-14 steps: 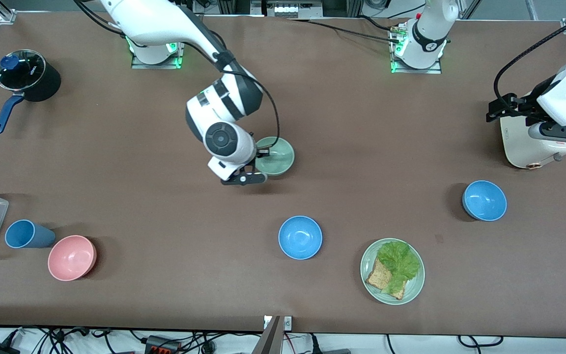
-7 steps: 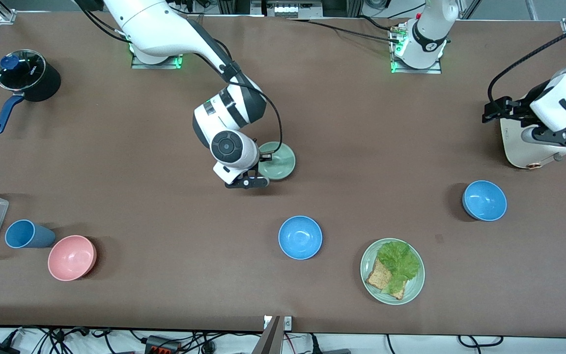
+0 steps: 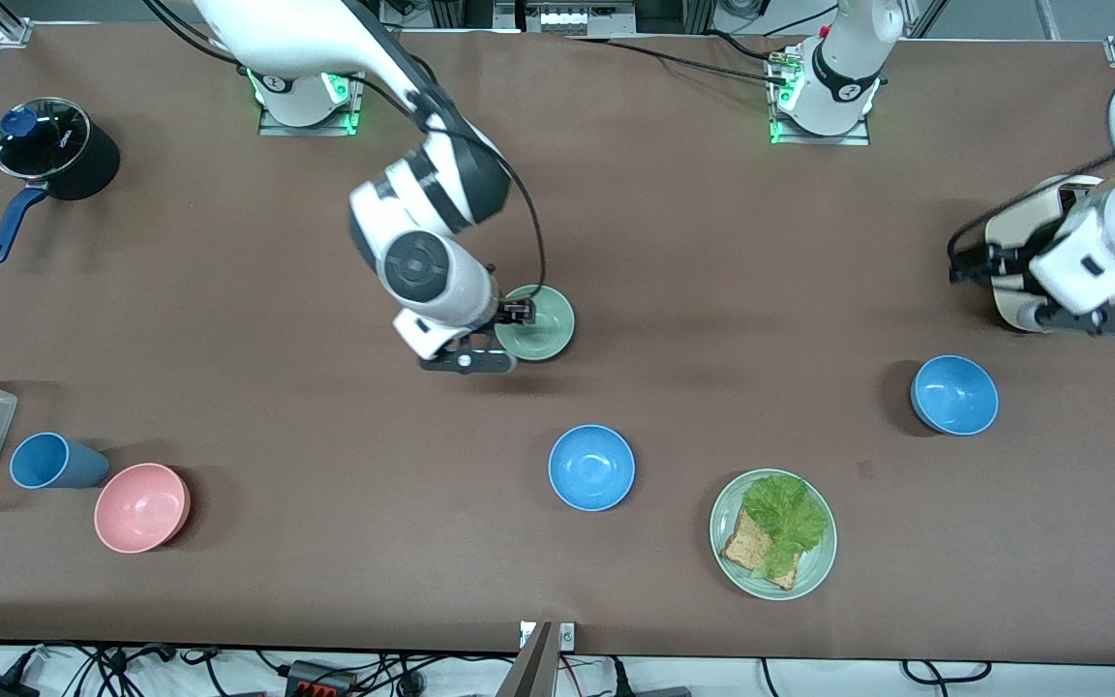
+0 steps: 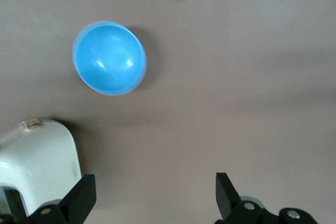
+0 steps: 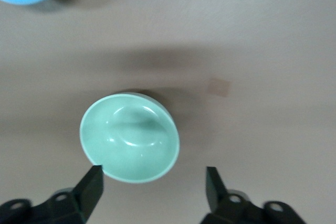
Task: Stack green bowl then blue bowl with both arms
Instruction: 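Release the green bowl with the right gripper while the left gripper reaches the blue bowl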
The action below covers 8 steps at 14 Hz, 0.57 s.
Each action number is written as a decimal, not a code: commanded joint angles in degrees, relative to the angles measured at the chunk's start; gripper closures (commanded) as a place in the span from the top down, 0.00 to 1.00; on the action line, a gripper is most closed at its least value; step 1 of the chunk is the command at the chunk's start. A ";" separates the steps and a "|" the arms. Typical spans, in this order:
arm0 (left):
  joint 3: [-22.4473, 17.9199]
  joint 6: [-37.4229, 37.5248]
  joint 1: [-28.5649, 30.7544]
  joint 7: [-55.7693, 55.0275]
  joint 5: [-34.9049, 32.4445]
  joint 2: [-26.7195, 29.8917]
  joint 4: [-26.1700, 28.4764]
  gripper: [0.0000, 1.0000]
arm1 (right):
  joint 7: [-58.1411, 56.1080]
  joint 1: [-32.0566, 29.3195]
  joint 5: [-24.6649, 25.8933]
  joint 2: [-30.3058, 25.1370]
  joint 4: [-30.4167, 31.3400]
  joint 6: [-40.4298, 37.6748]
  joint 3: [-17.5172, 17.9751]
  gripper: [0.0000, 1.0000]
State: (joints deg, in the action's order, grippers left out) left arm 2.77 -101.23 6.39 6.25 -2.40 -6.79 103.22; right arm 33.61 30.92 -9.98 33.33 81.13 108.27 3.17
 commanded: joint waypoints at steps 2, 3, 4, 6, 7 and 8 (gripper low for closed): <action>0.21 -15.54 7.21 12.96 -1.38 -5.32 5.41 1.00 | 0.05 -6.56 0.14 -2.48 -9.03 -10.61 0.08 1.00; 0.39 -17.58 8.63 14.57 -1.38 -7.17 5.41 1.00 | -0.04 -7.96 1.44 -2.83 -10.45 -11.58 -0.01 1.00; 0.30 -20.12 8.99 14.84 -1.38 -8.58 6.11 1.00 | -0.21 -9.28 3.02 -3.44 -11.51 -11.68 -0.10 1.00; 0.30 -27.49 10.48 15.02 -1.47 -9.21 10.40 1.00 | -1.61 -12.36 4.18 -5.29 -11.87 -11.77 -0.10 1.00; 0.30 -31.62 10.66 15.28 -1.47 -9.30 13.38 1.00 | -3.45 -13.76 4.18 -5.99 -11.87 -11.86 -0.10 1.00; 0.30 -34.62 10.84 15.37 -1.47 -9.73 15.24 1.00 | -4.59 -15.26 4.18 -6.61 -11.87 -11.86 -0.10 1.00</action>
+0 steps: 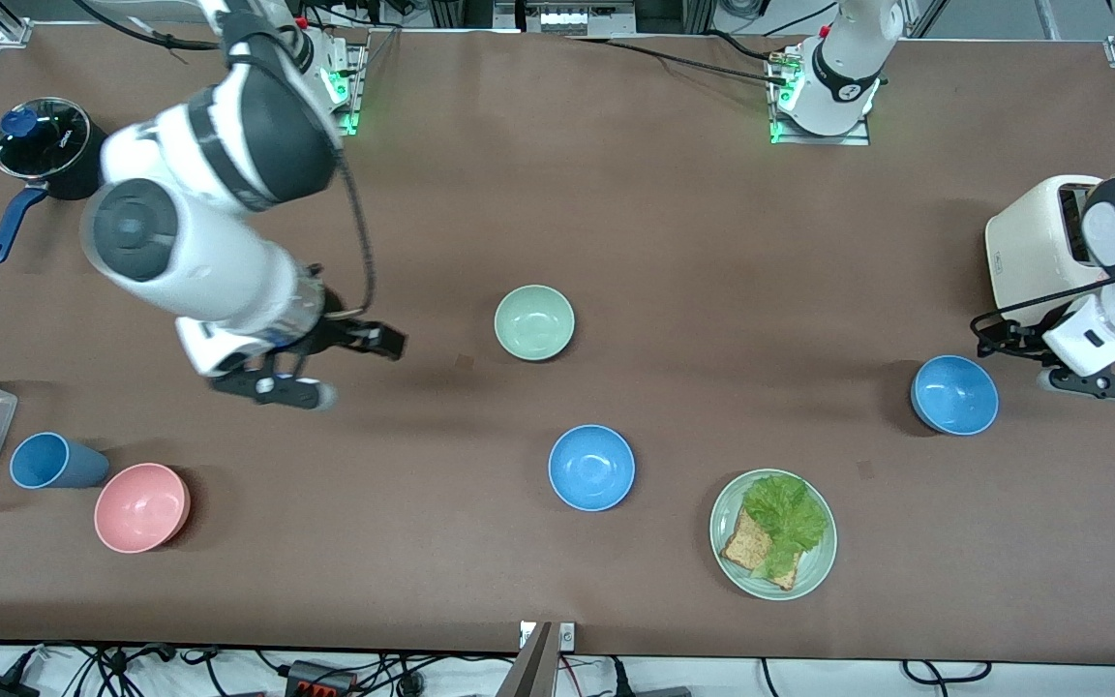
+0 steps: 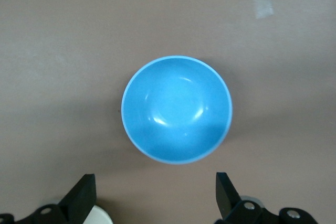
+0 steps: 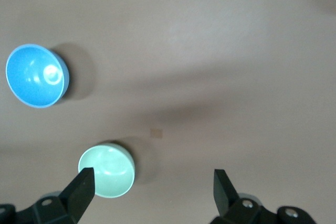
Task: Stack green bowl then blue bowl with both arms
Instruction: 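Withdraw the right gripper while the left gripper grasps the blue bowl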
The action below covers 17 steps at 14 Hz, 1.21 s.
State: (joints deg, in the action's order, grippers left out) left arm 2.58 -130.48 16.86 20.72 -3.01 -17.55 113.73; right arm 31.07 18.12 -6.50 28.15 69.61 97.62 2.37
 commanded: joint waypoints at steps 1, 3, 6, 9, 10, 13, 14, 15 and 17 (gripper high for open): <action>0.41 -6.70 0.80 1.34 -0.86 -0.37 5.10 1.00 | -2.32 -3.78 0.78 -1.95 -0.35 -1.21 0.70 1.00; 0.58 -11.34 3.25 5.71 -0.86 -3.71 4.84 1.00 | -2.59 -5.63 2.62 -2.75 -0.35 -1.21 0.70 1.00; 0.59 -14.18 3.97 6.53 -0.86 -6.45 4.75 0.99 | -8.09 -10.63 4.92 -5.38 0.61 -1.21 0.79 1.00; 0.59 -17.07 3.97 6.61 -0.77 -8.46 4.66 0.92 | -17.07 -17.31 4.92 -7.84 2.46 -1.21 0.79 1.00; 0.59 -17.43 3.97 6.53 -0.77 -9.08 4.66 0.87 | -18.66 -19.16 4.83 -8.89 2.81 -1.47 0.79 1.00; 0.59 -17.44 3.88 6.35 -0.77 -9.52 3.96 0.61 | -26.82 -21.90 4.30 -10.48 3.08 -4.45 -1.83 1.00; 0.59 -17.44 3.88 6.35 -0.77 -9.96 3.44 0.48 | -29.37 -21.90 4.21 -11.18 3.08 -4.98 -3.24 1.00; 0.67 -17.44 3.79 6.18 -0.77 -10.14 3.26 0.37 | -31.22 -21.90 4.21 -11.71 3.34 -4.99 -3.43 1.00; 0.85 -17.44 3.71 5.91 -0.77 -10.14 3.08 0.19 | -32.90 -22.34 4.65 -13.37 5.09 -5.07 -3.43 1.00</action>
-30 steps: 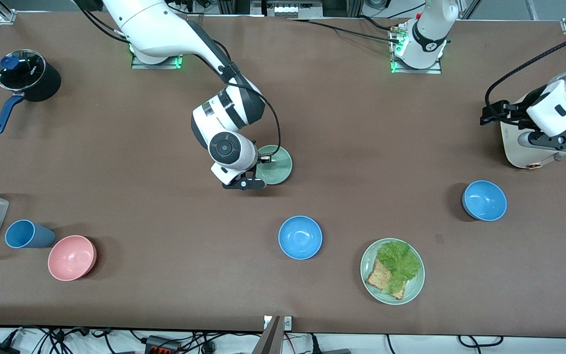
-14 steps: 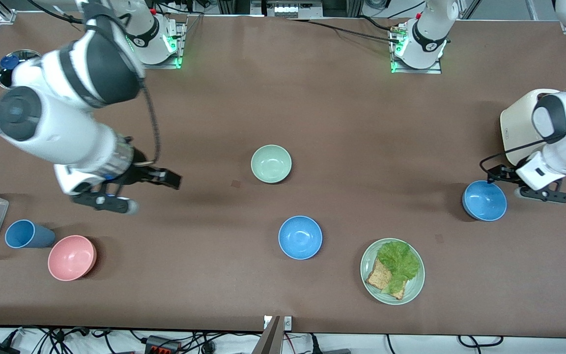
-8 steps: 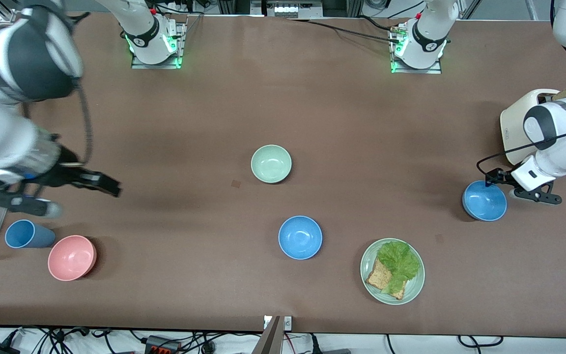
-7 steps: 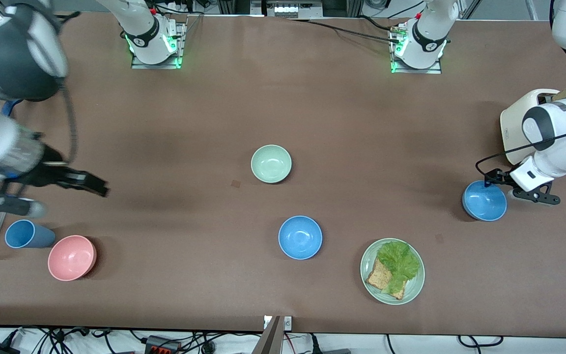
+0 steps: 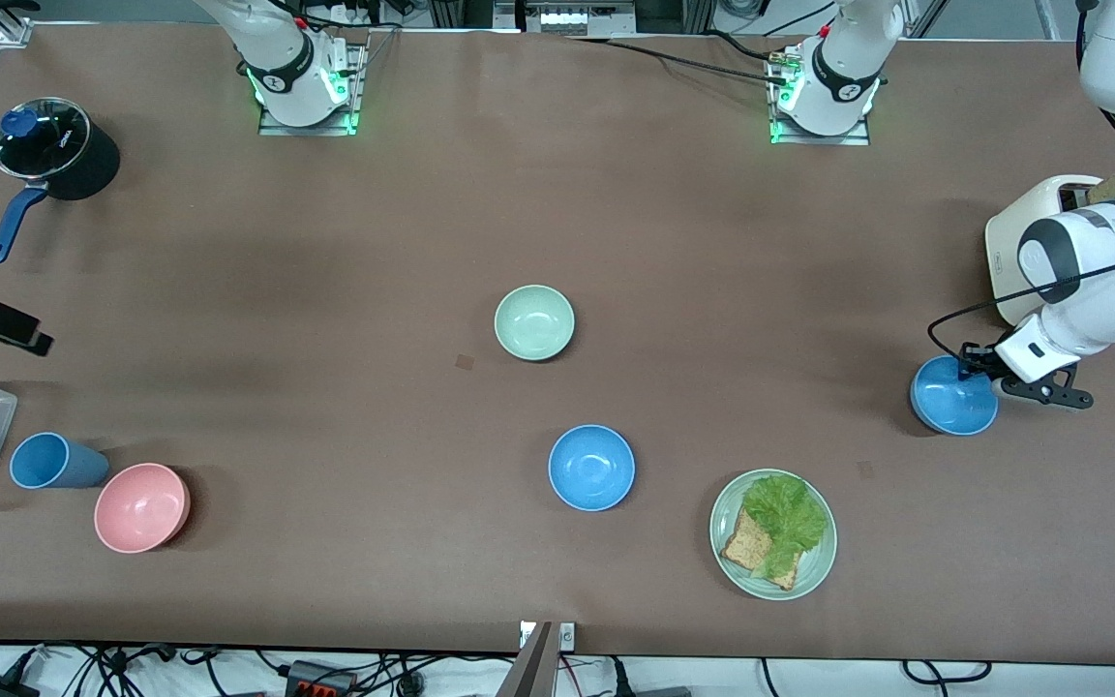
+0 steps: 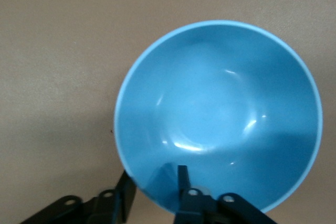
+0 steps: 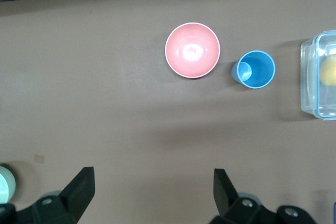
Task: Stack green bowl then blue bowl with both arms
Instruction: 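Withdraw the right gripper while the left gripper grasps the blue bowl, then lift the blue bowl with the left gripper and carry it over the green bowl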
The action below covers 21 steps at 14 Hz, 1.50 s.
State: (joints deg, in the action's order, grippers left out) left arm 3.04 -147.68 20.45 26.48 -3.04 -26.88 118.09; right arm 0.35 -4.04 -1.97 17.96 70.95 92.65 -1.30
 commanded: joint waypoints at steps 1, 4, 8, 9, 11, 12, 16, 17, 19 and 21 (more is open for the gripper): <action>0.48 0.28 0.11 0.33 -0.74 -0.72 -1.63 0.09 | -3.06 -0.18 0.39 -4.50 5.50 -0.18 0.16 1.00; 0.74 5.27 -0.41 0.68 -0.83 -0.20 -3.30 0.00 | -2.28 -0.09 0.48 -7.15 8.94 -0.18 -0.02 1.00; 5.12 17.56 0.02 0.68 -0.74 4.88 -4.27 0.00 | -1.67 -0.09 0.57 -8.28 11.04 0.25 -0.02 1.00; 7.14 21.95 0.11 0.42 -0.22 7.08 -4.18 0.00 | -1.49 -0.01 0.57 -9.08 12.62 0.78 -0.02 1.00; 10.92 29.52 0.20 -2.03 2.75 11.82 -4.27 0.00 | -1.49 -0.18 0.57 -11.01 15.87 3.49 -0.02 1.00; 12.50 31.64 0.20 -3.52 4.86 13.59 -4.18 0.00 | -1.49 -0.18 0.57 -11.89 17.62 4.81 -0.02 1.00; 24.08 39.73 -0.06 -22.79 9.53 18.25 -4.88 0.00 | -1.58 -0.18 1.44 -14.88 22.29 7.72 -0.02 1.00; 28.82 39.93 0.02 -30.96 10.15 18.52 -5.32 0.00 | -1.58 -0.09 2.05 -15.23 22.56 7.73 0.07 1.00; 35.69 36.70 -0.24 -44.08 10.68 17.74 -5.68 0.00 | -1.58 -0.01 2.15 -15.32 22.56 7.38 0.07 1.00; 41.06 30.56 -0.41 -55.17 10.69 14.15 -5.68 0.00 | -1.58 0.17 2.15 -15.50 22.56 7.29 0.33 1.00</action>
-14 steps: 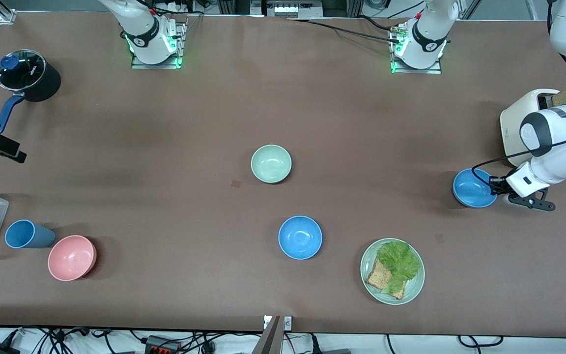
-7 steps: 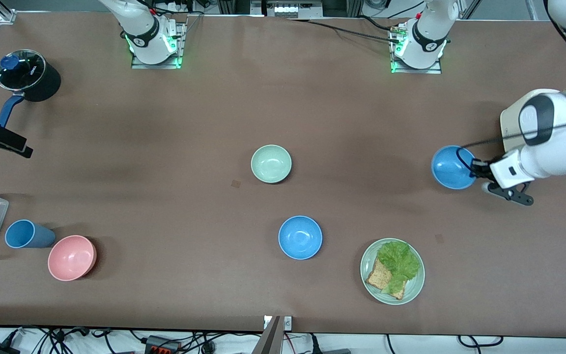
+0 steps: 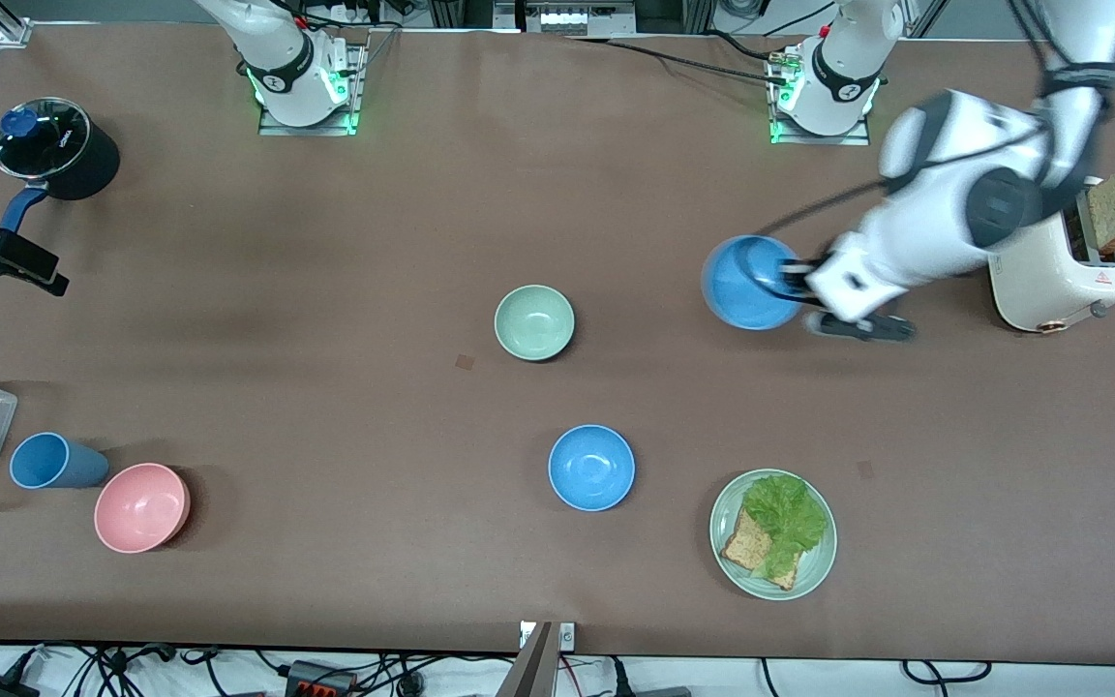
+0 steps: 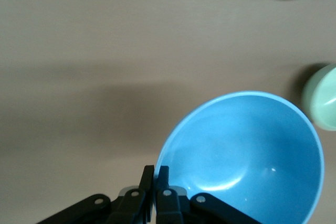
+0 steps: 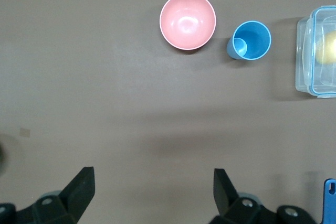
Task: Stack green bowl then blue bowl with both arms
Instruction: 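Lift the blue bowl with the left gripper and carry it over the green bowl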
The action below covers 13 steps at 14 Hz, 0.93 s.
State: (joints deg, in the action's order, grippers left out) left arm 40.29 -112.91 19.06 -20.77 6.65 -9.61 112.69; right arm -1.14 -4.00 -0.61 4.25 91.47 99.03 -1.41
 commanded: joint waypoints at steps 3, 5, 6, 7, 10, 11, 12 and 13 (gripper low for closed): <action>7.61 -16.60 -3.65 -20.23 0.30 -8.74 -0.10 0.00 | -0.36 0.13 0.88 -1.79 1.96 0.73 0.44 1.00; 7.26 -22.06 -9.20 -26.22 -0.49 -12.25 -0.45 0.00 | -0.18 0.13 0.88 -1.79 1.78 -0.50 0.44 1.00; 7.00 -23.57 -10.96 -28.68 -2.76 -13.84 -0.45 0.00 | -0.10 0.04 0.88 -1.70 1.69 -0.59 0.44 1.00; 6.47 -24.45 -12.28 -30.62 -5.91 -14.64 -0.45 0.00 | -0.10 0.04 0.88 -1.70 1.69 -0.85 0.44 1.00; 6.12 -24.64 -15.98 -38.62 -15.06 -19.02 -4.46 0.00 | -0.10 0.04 0.79 -1.70 1.43 -0.86 0.53 1.00; 6.12 -24.64 -17.21 -40.81 -17.43 -21.04 -6.23 0.00 | -0.97 0.04 0.88 -1.61 1.34 -0.77 0.53 1.00; 5.68 -24.64 -18.78 -42.49 -19.81 -22.28 -7.47 0.00 | -0.97 0.04 0.79 -1.70 1.25 -0.68 0.53 1.00; 4.55 -24.64 -20.45 -43.38 -22.44 -23.51 -8.87 0.00 | -1.06 0.04 0.70 -1.61 1.25 -0.24 0.62 1.00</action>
State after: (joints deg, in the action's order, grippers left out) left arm 46.77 -138.18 2.16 -61.16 -10.93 -29.03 108.86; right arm -1.19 -3.88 -0.51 3.99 91.66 98.37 -1.15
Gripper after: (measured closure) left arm 0.952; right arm 0.000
